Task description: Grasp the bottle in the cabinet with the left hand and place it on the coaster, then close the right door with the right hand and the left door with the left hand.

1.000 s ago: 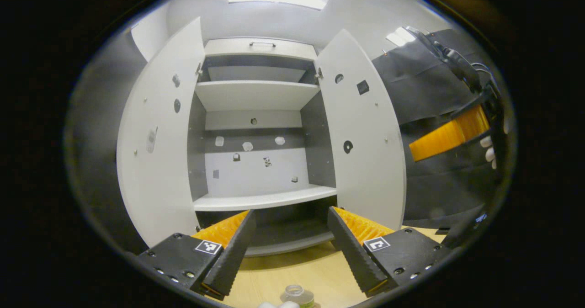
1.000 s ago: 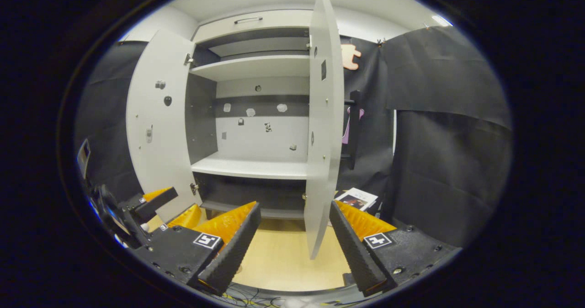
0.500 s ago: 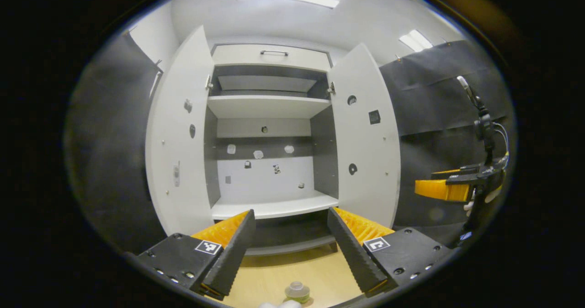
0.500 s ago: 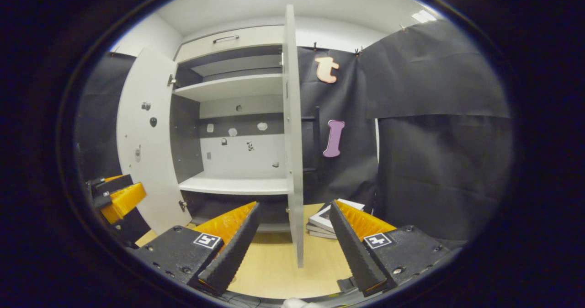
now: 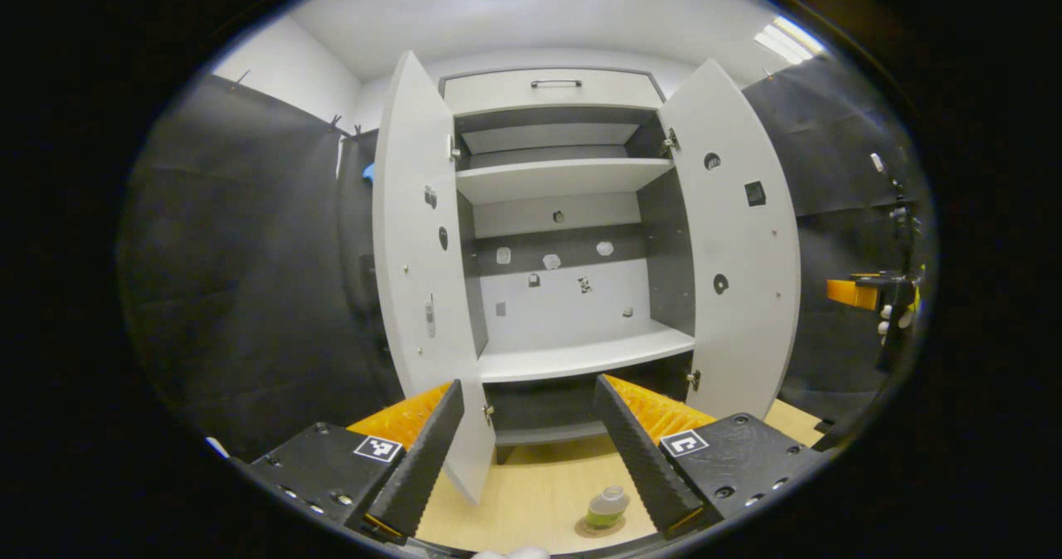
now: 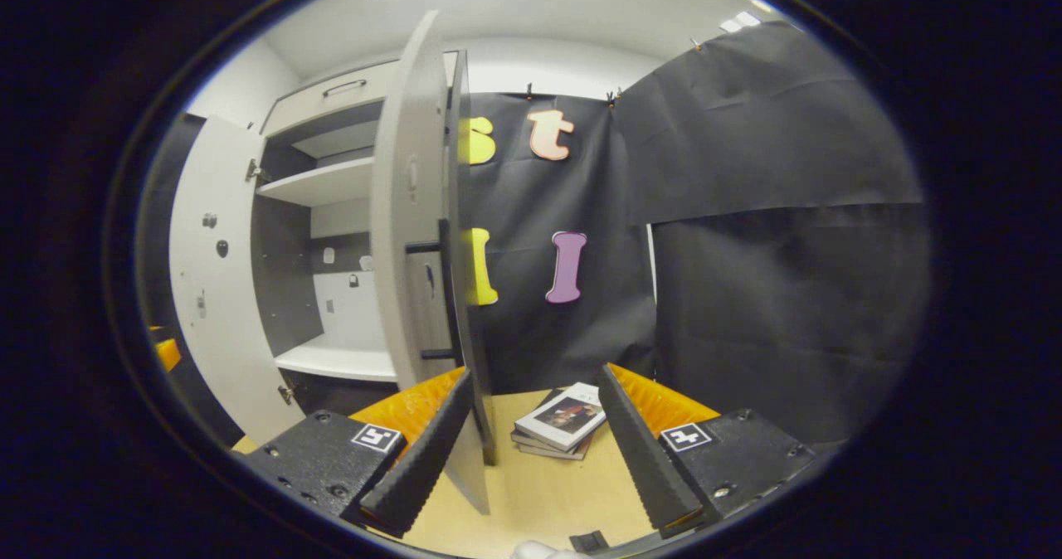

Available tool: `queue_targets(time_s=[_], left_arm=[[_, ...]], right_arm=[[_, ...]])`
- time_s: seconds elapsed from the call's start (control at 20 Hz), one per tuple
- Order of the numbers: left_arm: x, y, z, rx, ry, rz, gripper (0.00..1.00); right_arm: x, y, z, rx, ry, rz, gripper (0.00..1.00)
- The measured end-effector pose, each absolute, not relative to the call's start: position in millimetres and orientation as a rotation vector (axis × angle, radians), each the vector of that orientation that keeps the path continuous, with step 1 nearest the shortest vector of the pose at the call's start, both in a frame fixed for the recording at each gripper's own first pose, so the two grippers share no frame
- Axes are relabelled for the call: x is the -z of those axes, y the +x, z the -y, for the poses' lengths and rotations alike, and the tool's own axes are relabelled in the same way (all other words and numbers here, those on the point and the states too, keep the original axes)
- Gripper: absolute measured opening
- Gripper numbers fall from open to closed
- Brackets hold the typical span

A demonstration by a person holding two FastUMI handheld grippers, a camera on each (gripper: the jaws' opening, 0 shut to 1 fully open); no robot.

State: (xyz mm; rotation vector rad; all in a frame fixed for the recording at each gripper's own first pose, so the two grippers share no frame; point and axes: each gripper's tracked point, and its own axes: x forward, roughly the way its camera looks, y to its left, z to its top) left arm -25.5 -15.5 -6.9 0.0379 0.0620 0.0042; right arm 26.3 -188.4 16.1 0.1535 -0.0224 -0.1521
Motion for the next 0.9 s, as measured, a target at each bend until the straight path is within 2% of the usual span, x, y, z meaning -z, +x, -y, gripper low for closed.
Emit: queue_targets(time_s=[0.2, 0.3, 0.6, 0.65, 0.7, 0.75, 0.8, 0.9], left_arm=[[9.0, -26.4, 26.5, -0.027, 0.025, -0.103, 0.97], [4.3, -27.0, 25.7, -0.08, 0.017, -0.092, 0.97], [1.5, -34.8, 26.8, -0.217, 0.02, -0.098, 0.97], [0.5, -38.1, 27.4, -0.239, 0.024, -0.098, 0.96], [0.2, -39.6, 27.8, -0.252, 0.022, -0.098, 0.97], [0.9, -40.9, 31.0, -0.26, 0.016, -0.103, 0.97], [2.2, -43.6, 33.7, -0.272, 0.014, -0.108, 0.96], [3.7, -46.9, 39.5, -0.281, 0.014, -0.109, 0.97]], right_arm=[[-35.6, 61.1, 214.4, 0.081, 0.187, 0.012, 1.0], [-46.0, 80.8, 215.9, 0.043, 0.179, 0.013, 1.0], [-64.4, 112.4, 181.5, -0.149, 0.102, 0.018, 1.0], [-66.0, 114.6, 177.0, -0.159, 0.085, 0.025, 1.0], [-68.5, 117.8, 175.6, -0.169, 0.073, 0.03, 0.95], [-67.7, 116.8, 176.9, -0.178, 0.067, 0.027, 0.99], [-67.5, 116.8, 176.0, -0.184, 0.067, 0.023, 0.95], [-67.8, 117.4, 172.5, -0.193, 0.069, 0.024, 0.98]])
